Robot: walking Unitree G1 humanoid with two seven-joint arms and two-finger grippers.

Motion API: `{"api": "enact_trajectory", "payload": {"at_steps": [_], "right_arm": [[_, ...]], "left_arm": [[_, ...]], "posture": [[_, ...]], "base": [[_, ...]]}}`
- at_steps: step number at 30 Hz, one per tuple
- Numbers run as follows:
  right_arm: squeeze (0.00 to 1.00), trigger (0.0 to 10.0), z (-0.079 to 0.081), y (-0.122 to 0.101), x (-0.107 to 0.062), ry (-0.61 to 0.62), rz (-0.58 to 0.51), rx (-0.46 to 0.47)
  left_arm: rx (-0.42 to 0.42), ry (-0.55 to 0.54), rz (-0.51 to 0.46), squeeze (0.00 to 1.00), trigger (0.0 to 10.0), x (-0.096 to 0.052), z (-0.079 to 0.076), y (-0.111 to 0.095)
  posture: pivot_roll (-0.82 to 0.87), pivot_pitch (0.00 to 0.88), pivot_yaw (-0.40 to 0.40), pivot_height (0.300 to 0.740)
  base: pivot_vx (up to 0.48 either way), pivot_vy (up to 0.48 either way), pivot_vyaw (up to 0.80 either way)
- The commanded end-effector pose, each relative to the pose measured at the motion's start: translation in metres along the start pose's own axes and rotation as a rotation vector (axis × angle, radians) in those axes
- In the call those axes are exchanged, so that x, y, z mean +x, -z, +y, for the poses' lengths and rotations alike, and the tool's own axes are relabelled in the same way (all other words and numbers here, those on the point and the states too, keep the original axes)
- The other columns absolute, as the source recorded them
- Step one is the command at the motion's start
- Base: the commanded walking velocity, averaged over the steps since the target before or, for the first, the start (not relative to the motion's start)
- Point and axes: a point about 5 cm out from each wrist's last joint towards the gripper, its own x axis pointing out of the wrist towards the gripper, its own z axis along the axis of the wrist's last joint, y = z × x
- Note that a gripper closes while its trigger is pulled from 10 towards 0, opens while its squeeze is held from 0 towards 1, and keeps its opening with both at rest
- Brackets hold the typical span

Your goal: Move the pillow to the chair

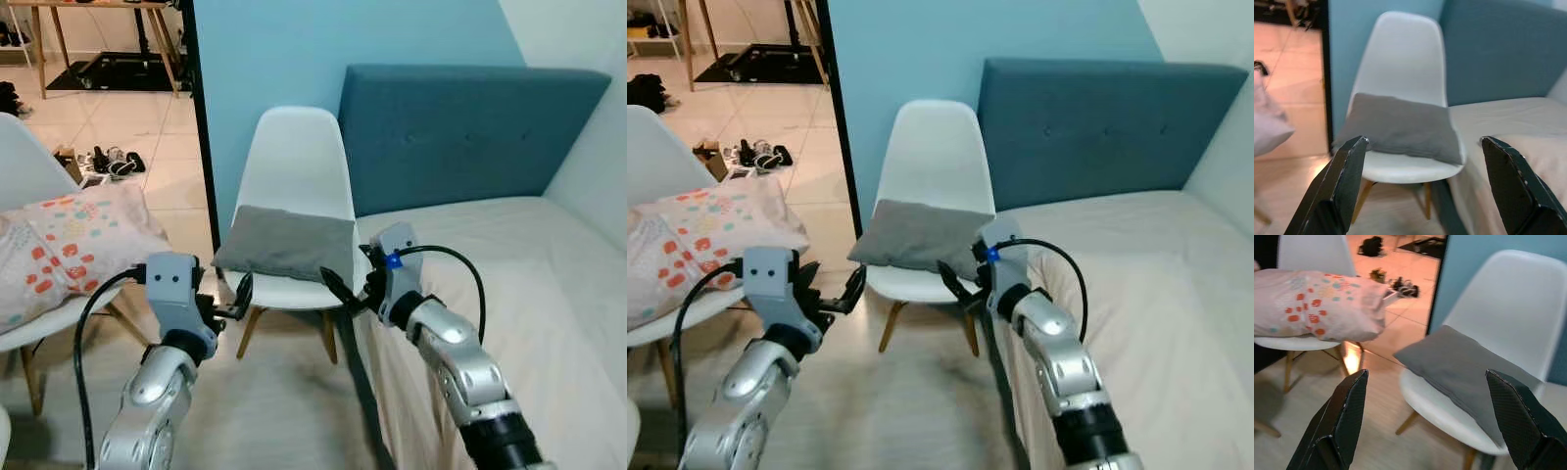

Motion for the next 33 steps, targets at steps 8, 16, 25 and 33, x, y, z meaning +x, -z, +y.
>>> {"api": "enact_trajectory", "payload": {"at_steps": [8,16,25,33], "right_arm": [[0.0,10.0,-0.003,0.0,0.0,0.033,0.002,0.014],[0.0,10.0,-0.006,0.003,0.001,0.068,0.028,0.036],[0.0,10.0,-0.018,0.008,0.001,0.164,0.063,0.101],[0.0,10.0,-0.023,0.016,-0.001,0.228,0.109,0.122]], "left_arm": [[0.006,0.002,0.011,0.0,10.0,0.0,0.001,0.002],[0.005,0.013,0.01,0.0,10.0,0.0,-0.001,0.002],[0.01,0.041,0.024,0.0,10.0,0.0,-0.003,0.004],[0.006,0.075,0.042,0.0,10.0,-0.003,-0.004,0.008]], "posture": [[-0.04,0.0,-0.09,0.74],[-0.03,0.0,-0.092,0.74],[-0.03,0.0,-0.091,0.74],[-0.03,0.0,-0.086,0.74]], "base": [[0.425,0.0,0.3],[0.424,0.0,0.0],[0.351,0.0,-0.59],[0.0,0.0,-0.75]]}}
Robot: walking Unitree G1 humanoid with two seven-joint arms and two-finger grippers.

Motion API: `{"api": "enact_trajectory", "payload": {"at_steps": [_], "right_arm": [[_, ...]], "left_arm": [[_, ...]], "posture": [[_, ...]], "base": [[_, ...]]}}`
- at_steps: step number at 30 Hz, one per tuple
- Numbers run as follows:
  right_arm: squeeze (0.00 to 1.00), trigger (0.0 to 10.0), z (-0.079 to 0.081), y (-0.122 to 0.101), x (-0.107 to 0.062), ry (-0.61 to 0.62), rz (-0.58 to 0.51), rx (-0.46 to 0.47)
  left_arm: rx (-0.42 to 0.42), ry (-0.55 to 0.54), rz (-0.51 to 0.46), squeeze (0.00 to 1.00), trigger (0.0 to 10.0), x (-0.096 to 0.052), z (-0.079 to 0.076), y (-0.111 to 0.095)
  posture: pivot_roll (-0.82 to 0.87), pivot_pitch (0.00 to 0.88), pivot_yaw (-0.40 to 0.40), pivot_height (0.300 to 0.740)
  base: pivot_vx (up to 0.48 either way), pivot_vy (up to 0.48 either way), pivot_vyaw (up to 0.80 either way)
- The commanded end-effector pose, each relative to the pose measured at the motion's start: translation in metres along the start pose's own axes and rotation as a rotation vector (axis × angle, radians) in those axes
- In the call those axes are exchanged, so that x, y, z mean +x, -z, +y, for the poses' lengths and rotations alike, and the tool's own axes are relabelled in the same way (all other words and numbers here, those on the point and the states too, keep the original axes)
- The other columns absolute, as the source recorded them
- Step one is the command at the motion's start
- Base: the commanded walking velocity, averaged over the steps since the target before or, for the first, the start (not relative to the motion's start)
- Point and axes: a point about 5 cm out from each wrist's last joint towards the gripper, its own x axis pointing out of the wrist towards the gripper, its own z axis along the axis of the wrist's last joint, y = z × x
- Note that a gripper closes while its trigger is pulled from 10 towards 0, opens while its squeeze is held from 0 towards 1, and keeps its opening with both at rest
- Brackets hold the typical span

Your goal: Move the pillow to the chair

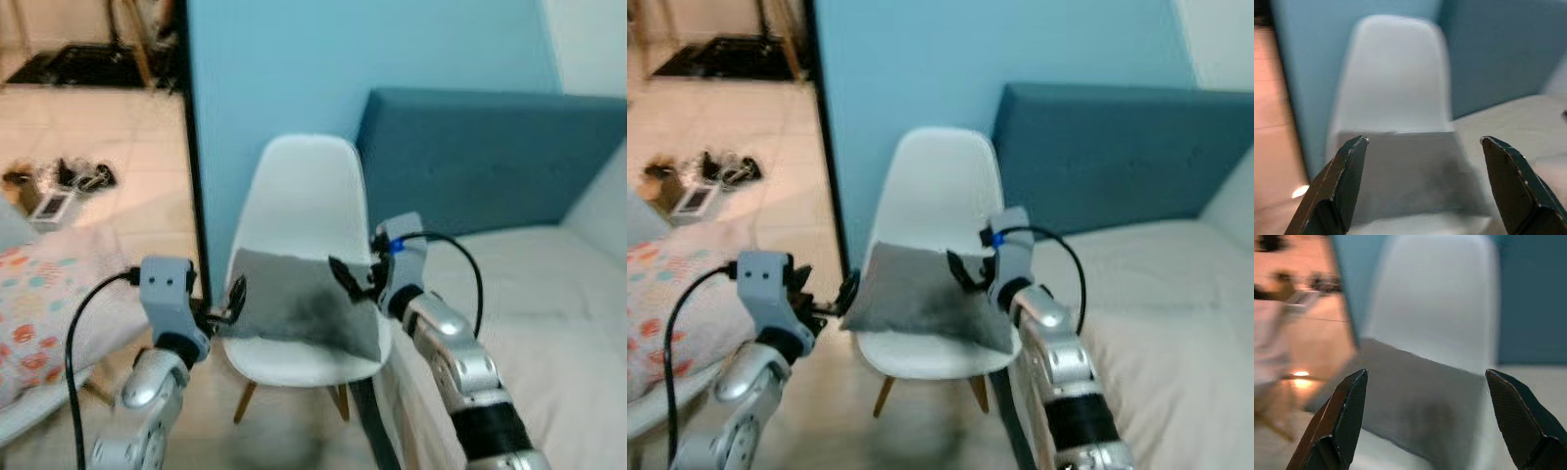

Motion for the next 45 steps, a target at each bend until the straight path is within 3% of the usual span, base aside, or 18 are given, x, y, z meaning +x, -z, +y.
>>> {"api": "enact_trajectory", "payload": {"at_steps": [1,13,37,45], "right_arm": [[0.0,10.0,-0.0046,-0.0008,0.0003,0.027,0.008,0.008],[0.0,10.0,-0.0064,0.0038,0.0004,0.045,0.039,0.005],[0.0,10.0,-0.0111,0.0052,0.001,0.074,0.063,-0.011],[0.0,10.0,-0.0036,0.0039,0.0006,0.01,0.032,-0.015]], "left_arm": [[-0.013,0.023,0.027,0.0,10.0,-0.0022,-0.0018,0.0052],[-0.016,0.086,0.054,0.0,10.0,-0.0067,-0.0046,0.0116],[-0.024,0.083,0.035,0.0,10.0,-0.0066,-0.0044,0.0097],[-0.039,0.056,0.032,0.0,10.0,-0.0072,-0.0009,0.0107]], "posture": [[-0.03,0.0,-0.086,0.74],[-0.03,0.0,-0.09,0.74],[-0.03,0.0,-0.095,0.74],[-0.03,0.0,-0.093,0.74]], "base": [[0.0,0.0,-0.74],[0.0,0.0,-0.75],[0.0,0.0,-0.75],[0.0,0.0,-0.75]]}}
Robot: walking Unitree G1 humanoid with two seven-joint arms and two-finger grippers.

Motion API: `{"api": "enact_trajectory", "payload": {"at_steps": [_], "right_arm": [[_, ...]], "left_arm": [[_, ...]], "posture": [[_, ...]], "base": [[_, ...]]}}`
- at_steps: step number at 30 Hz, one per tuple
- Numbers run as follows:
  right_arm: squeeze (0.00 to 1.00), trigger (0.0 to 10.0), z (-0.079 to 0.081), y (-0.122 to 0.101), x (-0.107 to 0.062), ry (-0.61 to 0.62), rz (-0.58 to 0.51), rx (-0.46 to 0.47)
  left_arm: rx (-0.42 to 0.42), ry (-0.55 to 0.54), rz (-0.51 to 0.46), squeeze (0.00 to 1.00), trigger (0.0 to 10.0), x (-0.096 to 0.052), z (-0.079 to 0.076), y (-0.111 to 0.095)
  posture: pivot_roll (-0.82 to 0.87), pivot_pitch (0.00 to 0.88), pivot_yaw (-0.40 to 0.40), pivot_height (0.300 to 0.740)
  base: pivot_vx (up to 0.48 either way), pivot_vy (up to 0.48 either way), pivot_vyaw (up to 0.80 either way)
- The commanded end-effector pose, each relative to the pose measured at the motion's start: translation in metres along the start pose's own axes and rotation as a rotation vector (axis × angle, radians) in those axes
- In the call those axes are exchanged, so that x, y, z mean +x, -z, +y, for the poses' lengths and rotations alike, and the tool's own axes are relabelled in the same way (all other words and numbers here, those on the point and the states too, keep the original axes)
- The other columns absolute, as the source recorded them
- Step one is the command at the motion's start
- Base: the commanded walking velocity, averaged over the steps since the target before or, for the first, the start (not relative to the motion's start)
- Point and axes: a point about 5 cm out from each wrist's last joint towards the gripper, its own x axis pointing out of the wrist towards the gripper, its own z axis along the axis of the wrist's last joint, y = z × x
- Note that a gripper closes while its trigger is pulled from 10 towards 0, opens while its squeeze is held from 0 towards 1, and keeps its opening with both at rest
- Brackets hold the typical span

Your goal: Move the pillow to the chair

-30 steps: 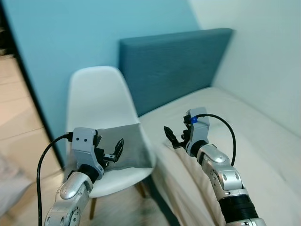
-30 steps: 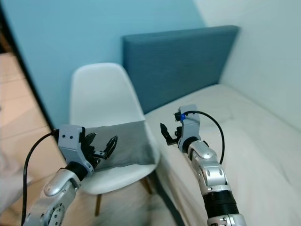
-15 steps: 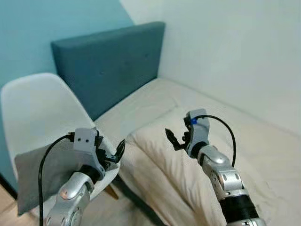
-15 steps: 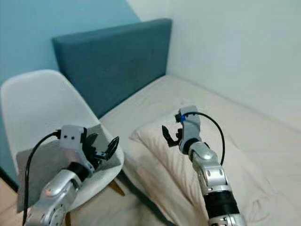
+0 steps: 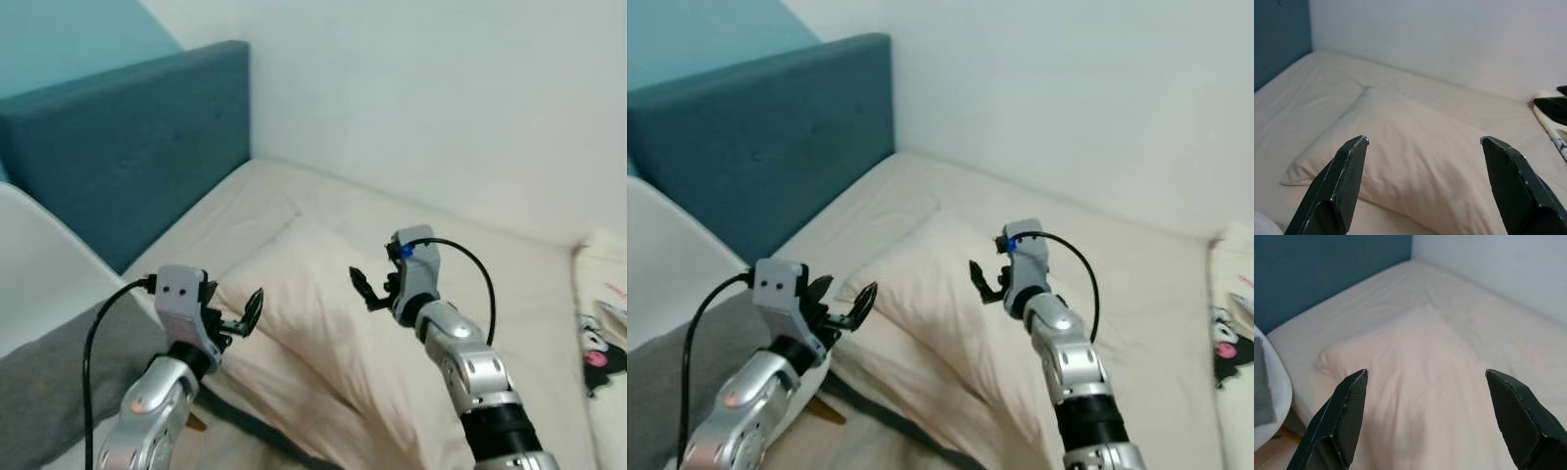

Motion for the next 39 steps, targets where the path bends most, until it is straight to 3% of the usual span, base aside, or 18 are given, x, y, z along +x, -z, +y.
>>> {"api": "enact_trajectory", "payload": {"at_steps": [1,7,14,21,39], "right_arm": [[0.0,10.0,0.005,0.002,-0.001,-0.029,-0.005,-0.006],[0.0,10.0,0.007,0.001,-0.002,-0.054,-0.027,-0.023],[0.0,10.0,0.007,0.011,-0.024,-0.091,-0.082,-0.028],[0.0,10.0,0.002,0.029,-0.043,-0.054,-0.07,0.046],[0.0,10.0,0.004,0.011,-0.03,-0.065,-0.127,-0.068]], "left_arm": [[-0.004,-0.013,0.005,0.0,10.0,-0.001,0.002,0.002],[0.004,-0.037,0.011,0.0,10.0,-0.002,0.005,0.004],[0.053,-0.113,0.042,0.0,10.0,-0.012,0.016,0.012],[0.09,-0.246,0.085,0.0,10.0,-0.022,0.032,0.025],[0.133,-0.385,0.119,0.0,10.0,-0.018,0.047,0.03]], "posture": [[-0.03,0.0,-0.093,0.74],[-0.03,0.0,-0.095,0.74],[-0.03,0.0,-0.088,0.74],[-0.05,0.0,-0.084,0.74],[-0.05,0.0,-0.09,0.74]], "base": [[0.0,0.0,-0.75],[0.0,0.0,-0.74],[0.0,0.0,-0.74],[0.0,0.0,-0.75],[0.0,0.0,-0.76]]}}
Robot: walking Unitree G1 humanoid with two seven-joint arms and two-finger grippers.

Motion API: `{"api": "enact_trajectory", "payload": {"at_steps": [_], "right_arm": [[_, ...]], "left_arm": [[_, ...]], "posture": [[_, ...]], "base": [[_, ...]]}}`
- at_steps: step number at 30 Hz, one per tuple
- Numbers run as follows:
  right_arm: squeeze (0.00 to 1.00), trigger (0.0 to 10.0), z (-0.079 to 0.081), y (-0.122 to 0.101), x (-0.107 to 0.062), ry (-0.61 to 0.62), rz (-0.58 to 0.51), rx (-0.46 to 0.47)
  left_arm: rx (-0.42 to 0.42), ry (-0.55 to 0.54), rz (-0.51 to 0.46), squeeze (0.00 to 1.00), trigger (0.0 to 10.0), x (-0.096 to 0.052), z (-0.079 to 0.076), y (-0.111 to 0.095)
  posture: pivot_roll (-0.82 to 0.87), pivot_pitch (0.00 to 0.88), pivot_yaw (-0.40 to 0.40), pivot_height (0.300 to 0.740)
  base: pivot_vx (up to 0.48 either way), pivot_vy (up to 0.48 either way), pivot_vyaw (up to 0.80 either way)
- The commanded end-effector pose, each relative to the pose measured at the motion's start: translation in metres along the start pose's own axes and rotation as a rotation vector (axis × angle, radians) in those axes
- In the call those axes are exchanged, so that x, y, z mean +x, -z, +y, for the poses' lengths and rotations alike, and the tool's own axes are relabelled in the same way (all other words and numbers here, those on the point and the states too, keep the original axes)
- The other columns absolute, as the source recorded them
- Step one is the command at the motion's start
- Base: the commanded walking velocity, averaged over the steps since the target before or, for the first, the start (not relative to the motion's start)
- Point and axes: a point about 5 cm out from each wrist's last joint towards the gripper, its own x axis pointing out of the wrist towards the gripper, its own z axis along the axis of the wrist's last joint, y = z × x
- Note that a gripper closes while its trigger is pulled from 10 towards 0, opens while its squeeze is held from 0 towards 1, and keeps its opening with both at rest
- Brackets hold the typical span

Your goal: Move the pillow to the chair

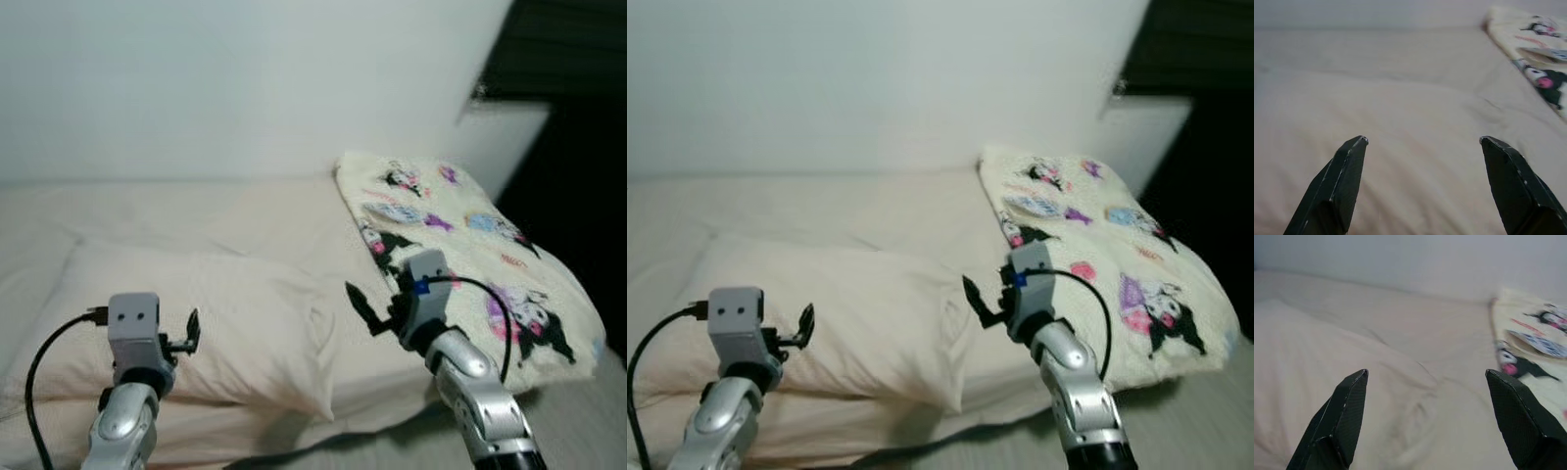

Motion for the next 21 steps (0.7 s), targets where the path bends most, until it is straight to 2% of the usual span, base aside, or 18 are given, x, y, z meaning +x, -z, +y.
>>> {"api": "enact_trajectory", "payload": {"at_steps": [1,4,10,15,19,21], "right_arm": [[0.0,10.0,-0.004,-0.001,0.0,0.015,-0.001,-0.022],[0.0,10.0,-0.004,-0.002,0.001,0.01,-0.006,-0.026],[0.0,10.0,-0.001,-0.006,0.004,-0.022,-0.023,-0.053],[0.0,10.0,0.005,-0.011,0.004,-0.084,-0.059,-0.071],[0.0,10.0,0.008,-0.013,0.005,-0.113,-0.072,-0.082],[0.0,10.0,0.008,-0.014,0.005,-0.111,-0.086,-0.053]], "left_arm": [[0.0,-0.001,0.013,0.0,10.0,0.002,-0.002,0.002],[-0.001,-0.009,0.002,0.0,10.0,0.004,-0.001,0.0],[0.018,-0.02,-0.005,0.0,10.0,0.007,-0.001,-0.004],[0.019,-0.033,-0.002,0.0,10.0,0.007,0.0,-0.003],[0.024,-0.044,0.001,0.0,10.0,0.006,0.002,-0.003],[0.025,-0.05,0.003,0.0,10.0,0.006,0.003,-0.003]], "posture": [[-0.05,0.0,-0.089,0.74],[-0.05,0.0,-0.089,0.74],[-0.05,0.0,-0.088,0.74],[-0.05,0.0,-0.091,0.74],[-0.04,0.0,-0.094,0.74],[-0.04,0.0,-0.089,0.74]], "base": [[0.0,0.0,-0.75],[0.0,0.0,-0.75],[0.0,0.0,0.0],[0.312,0.0,0.0],[0.326,0.0,0.8],[0.33,0.0,0.39]]}}
